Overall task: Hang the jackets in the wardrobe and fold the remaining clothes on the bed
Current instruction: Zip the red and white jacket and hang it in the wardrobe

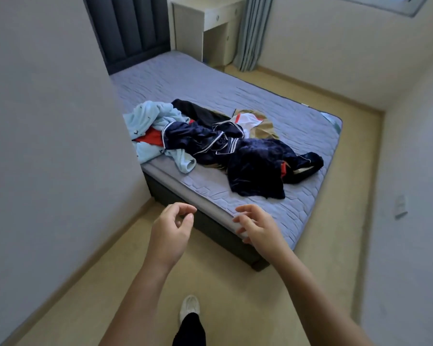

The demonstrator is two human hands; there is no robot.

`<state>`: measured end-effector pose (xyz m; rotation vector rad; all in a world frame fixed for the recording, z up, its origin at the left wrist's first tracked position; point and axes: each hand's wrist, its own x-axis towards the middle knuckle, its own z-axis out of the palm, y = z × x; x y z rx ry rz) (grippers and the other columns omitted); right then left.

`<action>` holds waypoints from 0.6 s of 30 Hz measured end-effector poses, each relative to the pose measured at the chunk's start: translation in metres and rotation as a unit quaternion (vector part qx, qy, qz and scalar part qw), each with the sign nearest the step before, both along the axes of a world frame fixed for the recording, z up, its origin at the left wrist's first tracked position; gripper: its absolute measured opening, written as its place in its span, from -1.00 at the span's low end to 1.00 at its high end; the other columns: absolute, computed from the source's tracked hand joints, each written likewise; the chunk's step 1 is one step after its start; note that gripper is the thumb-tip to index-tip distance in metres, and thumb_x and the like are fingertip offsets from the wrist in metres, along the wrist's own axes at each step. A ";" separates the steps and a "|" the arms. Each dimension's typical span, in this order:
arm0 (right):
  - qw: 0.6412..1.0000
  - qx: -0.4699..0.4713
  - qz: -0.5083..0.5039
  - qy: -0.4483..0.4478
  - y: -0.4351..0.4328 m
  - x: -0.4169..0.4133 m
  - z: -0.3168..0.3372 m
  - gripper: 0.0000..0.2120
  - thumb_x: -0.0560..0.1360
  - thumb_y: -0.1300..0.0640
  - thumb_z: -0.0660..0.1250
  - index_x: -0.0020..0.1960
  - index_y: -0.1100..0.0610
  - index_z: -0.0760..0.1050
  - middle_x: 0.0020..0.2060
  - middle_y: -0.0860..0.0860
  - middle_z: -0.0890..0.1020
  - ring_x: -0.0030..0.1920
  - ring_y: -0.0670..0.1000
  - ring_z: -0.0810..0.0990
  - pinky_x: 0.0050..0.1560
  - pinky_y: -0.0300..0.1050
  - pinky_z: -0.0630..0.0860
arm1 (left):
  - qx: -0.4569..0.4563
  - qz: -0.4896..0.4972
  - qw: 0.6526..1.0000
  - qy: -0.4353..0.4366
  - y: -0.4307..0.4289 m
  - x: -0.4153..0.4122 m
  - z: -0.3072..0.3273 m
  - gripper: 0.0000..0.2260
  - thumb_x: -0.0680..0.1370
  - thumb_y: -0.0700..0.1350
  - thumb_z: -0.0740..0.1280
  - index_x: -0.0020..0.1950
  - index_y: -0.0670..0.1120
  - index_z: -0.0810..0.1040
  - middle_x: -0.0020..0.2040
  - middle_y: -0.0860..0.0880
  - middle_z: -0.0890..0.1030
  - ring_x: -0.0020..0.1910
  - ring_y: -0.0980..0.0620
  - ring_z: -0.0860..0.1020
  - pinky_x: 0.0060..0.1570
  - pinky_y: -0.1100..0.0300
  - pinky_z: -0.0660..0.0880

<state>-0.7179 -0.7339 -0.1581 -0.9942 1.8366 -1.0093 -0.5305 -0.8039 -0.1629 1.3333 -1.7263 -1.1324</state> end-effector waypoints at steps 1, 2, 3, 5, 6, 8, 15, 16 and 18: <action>1.000 0.007 -0.008 0.000 -0.018 -0.007 0.000 -0.85 0.60 0.17 0.19 0.03 -0.06 0.47 -0.08 -0.06 0.63 -0.19 -0.06 0.64 -0.28 -0.17 0.56 | 0.001 -0.012 1.000 -0.003 -0.023 -0.009 0.001 -0.83 0.55 -0.22 0.30 -0.08 0.06 0.57 -0.08 0.08 0.62 -0.08 0.12 0.57 -0.05 0.26 0.46; 1.000 0.008 -0.014 0.003 -0.035 -0.015 -0.001 -0.85 0.60 0.16 0.20 0.02 -0.07 0.46 -0.08 -0.06 0.63 -0.18 -0.05 0.64 -0.28 -0.18 0.55 | -0.001 -0.025 1.000 -0.005 -0.046 -0.019 0.002 -0.84 0.55 -0.22 0.31 -0.08 0.06 0.57 -0.09 0.09 0.62 -0.08 0.14 0.57 -0.05 0.27 0.46; 1.000 0.009 -0.019 0.008 -0.051 -0.023 -0.001 -0.86 0.60 0.15 0.20 0.02 -0.08 0.46 -0.07 -0.06 0.63 -0.17 -0.06 0.64 -0.26 -0.19 0.56 | -0.003 -0.040 0.999 -0.010 -0.068 -0.030 0.003 -0.84 0.54 -0.21 0.31 -0.07 0.06 0.57 -0.09 0.10 0.62 -0.08 0.17 0.56 -0.07 0.30 0.45; 0.999 0.009 -0.037 0.017 -0.081 -0.040 -0.005 -0.88 0.60 0.12 0.21 0.03 -0.09 0.46 -0.08 -0.07 0.63 -0.19 -0.09 0.64 -0.23 -0.18 0.57 | 0.000 -0.068 0.997 -0.026 -0.107 -0.050 0.001 -0.84 0.54 -0.19 0.31 -0.07 0.08 0.57 -0.09 0.13 0.61 -0.09 0.23 0.55 -0.13 0.41 0.43; 0.999 0.013 -0.046 0.018 -0.092 -0.047 -0.007 -0.89 0.60 0.11 0.22 0.04 -0.08 0.46 -0.08 -0.08 0.63 -0.19 -0.10 0.64 -0.22 -0.17 0.57 | 0.004 -0.082 0.996 -0.034 -0.122 -0.060 -0.001 -0.85 0.54 -0.18 0.31 -0.08 0.09 0.57 -0.09 0.14 0.61 -0.09 0.26 0.54 -0.15 0.47 0.41; 0.998 0.027 -0.060 0.019 -0.114 -0.065 -0.017 -0.90 0.60 0.11 0.22 0.06 -0.05 0.47 -0.07 -0.07 0.63 -0.19 -0.10 0.64 -0.23 -0.17 0.56 | 0.020 -0.116 0.992 -0.049 -0.149 -0.083 -0.009 -0.85 0.54 -0.18 0.31 -0.09 0.09 0.57 -0.10 0.16 0.61 -0.10 0.28 0.52 -0.20 0.52 0.38; 0.993 0.089 -0.075 0.023 -0.215 -0.164 -0.076 -0.87 0.58 0.18 0.22 0.04 0.00 0.50 -0.07 0.00 0.62 -0.18 -0.07 0.63 -0.22 -0.21 0.54 | 0.061 -0.223 0.964 -0.130 -0.248 -0.179 -0.072 -0.88 0.54 -0.19 0.30 -0.07 0.03 0.57 -0.06 0.15 0.57 -0.03 0.26 0.50 -0.14 0.51 0.36; 0.991 0.102 -0.075 0.030 -0.234 -0.181 -0.090 -0.87 0.57 0.18 0.23 0.03 0.00 0.50 -0.09 -0.01 0.62 -0.17 -0.05 0.62 -0.20 -0.18 0.54 | 0.066 -0.227 0.962 -0.140 -0.264 -0.192 -0.086 -0.87 0.54 -0.19 0.30 -0.08 0.04 0.56 -0.06 0.14 0.57 -0.03 0.25 0.50 -0.13 0.50 0.36; 0.987 0.140 -0.070 0.043 -0.275 -0.213 -0.124 -0.87 0.56 0.17 0.23 0.04 0.01 0.51 -0.11 -0.03 0.62 -0.18 -0.03 0.59 -0.16 -0.11 0.54 | 0.087 -0.239 0.952 -0.168 -0.299 -0.220 -0.119 -0.86 0.54 -0.19 0.28 -0.09 0.05 0.55 -0.06 0.14 0.56 -0.02 0.24 0.50 -0.11 0.50 0.36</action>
